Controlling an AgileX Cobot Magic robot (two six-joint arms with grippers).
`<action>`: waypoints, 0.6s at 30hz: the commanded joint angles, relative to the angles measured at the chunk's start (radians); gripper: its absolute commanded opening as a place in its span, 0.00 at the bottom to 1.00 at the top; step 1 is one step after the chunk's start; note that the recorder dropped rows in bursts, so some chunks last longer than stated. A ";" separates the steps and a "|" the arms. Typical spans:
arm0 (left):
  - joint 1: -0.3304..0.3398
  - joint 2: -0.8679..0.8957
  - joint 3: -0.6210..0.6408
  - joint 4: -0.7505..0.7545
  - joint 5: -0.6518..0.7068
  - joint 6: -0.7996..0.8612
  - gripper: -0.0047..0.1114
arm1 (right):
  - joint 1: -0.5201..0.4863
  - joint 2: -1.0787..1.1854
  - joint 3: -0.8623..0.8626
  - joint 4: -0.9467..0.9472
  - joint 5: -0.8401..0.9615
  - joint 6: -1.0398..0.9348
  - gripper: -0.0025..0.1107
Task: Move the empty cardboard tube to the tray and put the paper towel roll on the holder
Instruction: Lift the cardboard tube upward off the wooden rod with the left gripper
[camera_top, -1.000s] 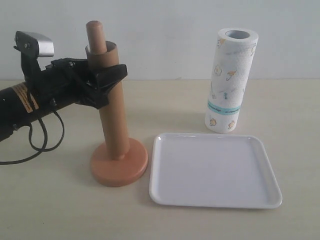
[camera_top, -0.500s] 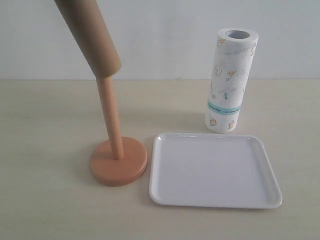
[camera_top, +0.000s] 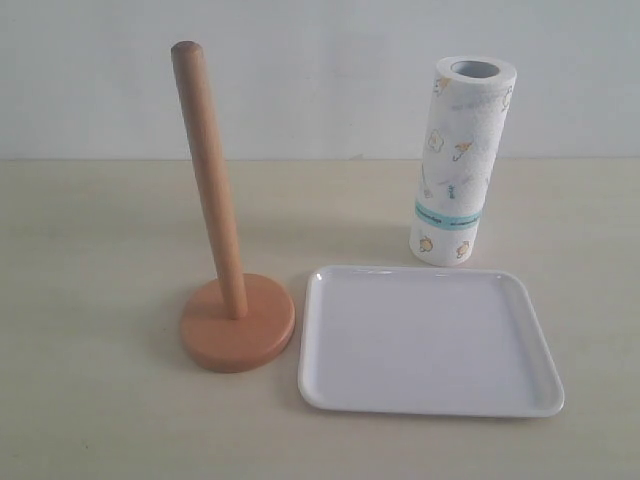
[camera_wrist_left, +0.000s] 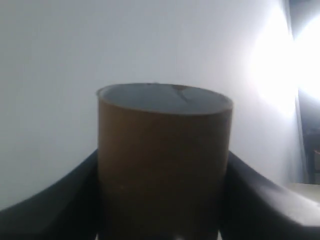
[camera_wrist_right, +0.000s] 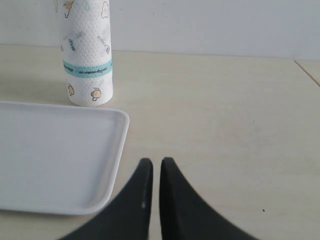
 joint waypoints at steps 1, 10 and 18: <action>-0.009 -0.005 -0.041 0.109 -0.047 -0.125 0.08 | -0.002 -0.004 0.000 -0.006 -0.013 -0.003 0.07; -0.144 -0.003 -0.039 0.473 -0.104 -0.292 0.08 | -0.002 -0.004 0.000 -0.006 -0.013 -0.003 0.07; -0.373 0.022 0.049 0.596 0.013 -0.313 0.08 | -0.002 -0.004 0.000 -0.006 -0.013 -0.003 0.07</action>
